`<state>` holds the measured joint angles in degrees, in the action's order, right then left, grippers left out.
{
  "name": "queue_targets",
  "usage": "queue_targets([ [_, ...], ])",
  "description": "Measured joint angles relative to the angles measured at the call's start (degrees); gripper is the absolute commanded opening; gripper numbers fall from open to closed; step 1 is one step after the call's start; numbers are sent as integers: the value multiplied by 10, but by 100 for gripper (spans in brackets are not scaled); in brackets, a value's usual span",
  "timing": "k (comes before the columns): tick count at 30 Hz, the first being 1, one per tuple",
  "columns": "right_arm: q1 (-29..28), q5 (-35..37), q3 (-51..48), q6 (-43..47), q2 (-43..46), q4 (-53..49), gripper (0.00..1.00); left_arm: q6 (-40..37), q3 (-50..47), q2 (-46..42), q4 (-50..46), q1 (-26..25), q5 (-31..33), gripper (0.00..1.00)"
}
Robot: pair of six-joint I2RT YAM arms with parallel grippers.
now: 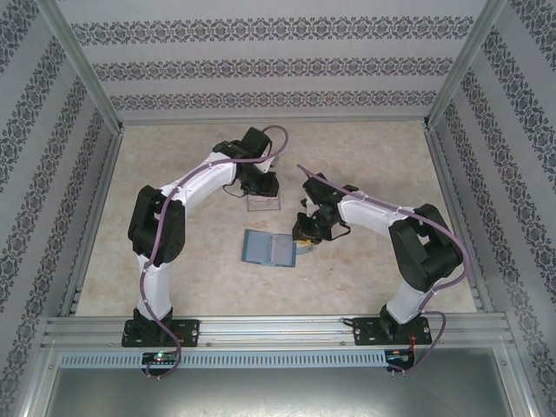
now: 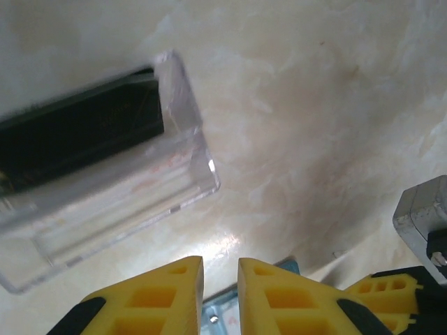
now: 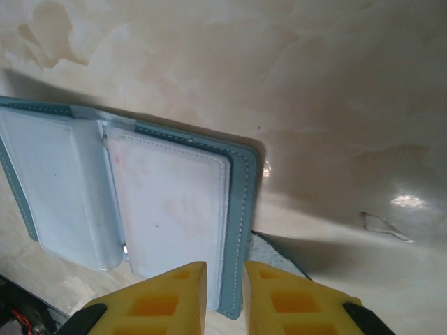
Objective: Take the credit cards out of the card holder
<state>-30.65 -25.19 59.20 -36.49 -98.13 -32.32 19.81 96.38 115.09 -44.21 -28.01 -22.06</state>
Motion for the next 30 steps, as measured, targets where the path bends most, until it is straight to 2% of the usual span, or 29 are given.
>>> queue_targets([
  [11, -4, -6, -2, -7, -8, 4, 22, 147, -125, -55, 62, -10, -44, 20],
  [22, -4, -7, -13, -7, -20, 11, 22, 200, -193, -56, 121, -43, -108, 20],
  [30, -3, -6, -16, -6, -35, 11, 21, 219, -224, -56, 139, -59, -130, 19],
])
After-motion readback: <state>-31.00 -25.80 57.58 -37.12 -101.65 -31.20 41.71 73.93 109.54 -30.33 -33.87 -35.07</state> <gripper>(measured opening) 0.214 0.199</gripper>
